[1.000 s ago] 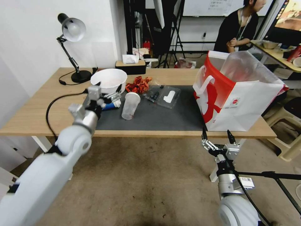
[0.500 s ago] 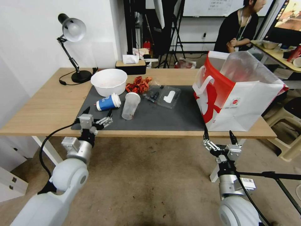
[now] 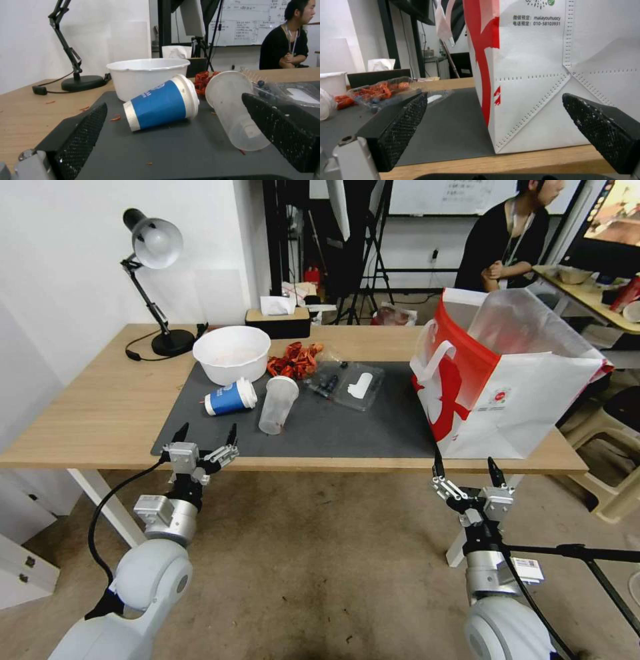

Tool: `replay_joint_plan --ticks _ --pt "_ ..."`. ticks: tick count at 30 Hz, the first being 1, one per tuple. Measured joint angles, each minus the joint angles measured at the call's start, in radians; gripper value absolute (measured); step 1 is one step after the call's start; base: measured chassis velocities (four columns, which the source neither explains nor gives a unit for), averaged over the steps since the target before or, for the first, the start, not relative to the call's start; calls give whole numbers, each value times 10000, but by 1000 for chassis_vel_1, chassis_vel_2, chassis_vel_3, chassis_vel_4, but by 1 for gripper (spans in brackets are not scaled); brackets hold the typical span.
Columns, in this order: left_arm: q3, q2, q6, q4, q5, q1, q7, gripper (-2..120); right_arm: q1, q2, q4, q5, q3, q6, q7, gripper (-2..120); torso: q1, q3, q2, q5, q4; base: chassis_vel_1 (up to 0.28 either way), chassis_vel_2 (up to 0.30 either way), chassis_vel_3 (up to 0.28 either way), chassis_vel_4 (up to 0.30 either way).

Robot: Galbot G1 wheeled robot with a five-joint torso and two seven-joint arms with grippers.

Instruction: Pick up the trash from the table and place it into the takeout bag.

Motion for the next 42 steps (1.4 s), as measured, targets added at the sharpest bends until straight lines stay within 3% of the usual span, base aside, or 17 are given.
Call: replay_joint_plan --ticks 11,15,25,28,42 --pt "452 99 144 -23 98 -512 386 100 16 29 -16 -31 -42 7 -7 100 2 0 0 0 -1 0 0 0 0" --pt "811 273 703 -2 -509 -1044 790 100 101 15 -46 -35 -110 7 -13 100 2 0 0 -1 -3 0 0 0 0" --pt "1245 749 2138 127 -2324 -1902 923 100 298 29 -165 -46 -372 -11 -23 100 2 0 0 0 -2 0 0 0 0" --pt "1504 818 2649 362 -3103 -2526 972 100 312 39 -183 -63 -378 -18 -23 100 2 0 0 0 1 0 0 0 0" --pt "2703 792 3610 1693 -3794 -4238 587 100 284 74 -187 -83 -346 -37 -23 100 2 0 0 1 1 0 0 0 0"
